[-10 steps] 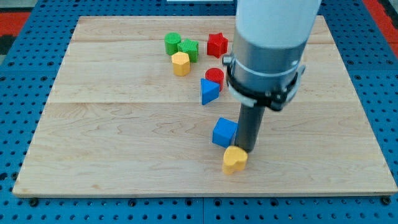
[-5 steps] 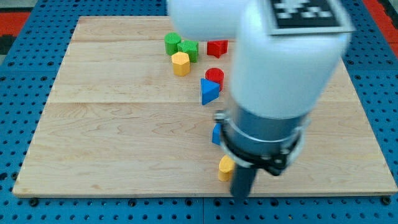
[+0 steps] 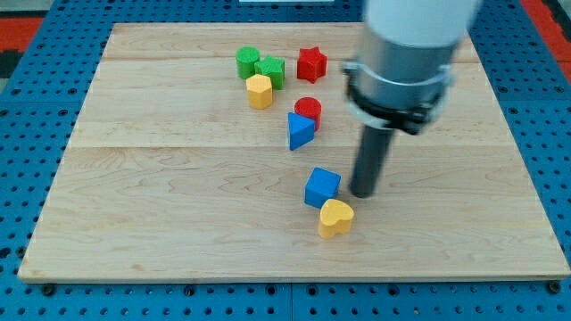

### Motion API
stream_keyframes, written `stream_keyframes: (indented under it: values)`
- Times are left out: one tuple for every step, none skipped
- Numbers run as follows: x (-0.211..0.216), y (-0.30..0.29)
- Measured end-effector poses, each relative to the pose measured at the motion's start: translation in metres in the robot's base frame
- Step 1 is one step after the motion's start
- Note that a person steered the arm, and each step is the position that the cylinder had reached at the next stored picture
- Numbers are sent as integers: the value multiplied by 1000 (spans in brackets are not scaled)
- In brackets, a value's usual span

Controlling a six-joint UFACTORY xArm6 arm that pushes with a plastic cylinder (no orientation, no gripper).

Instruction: Move the blue cube to the bottom center

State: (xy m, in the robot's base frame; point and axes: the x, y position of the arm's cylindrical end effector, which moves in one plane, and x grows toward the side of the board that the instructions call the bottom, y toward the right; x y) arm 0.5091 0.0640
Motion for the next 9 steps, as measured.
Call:
stream_keyframes:
  values:
    - [-4,-54]
    - [-20,-76]
    - [-22,-108]
    - [-29,-146]
    - [8,-145]
    - [23,-115]
    - [-14,-116]
    - [8,-84]
    - [19,-92]
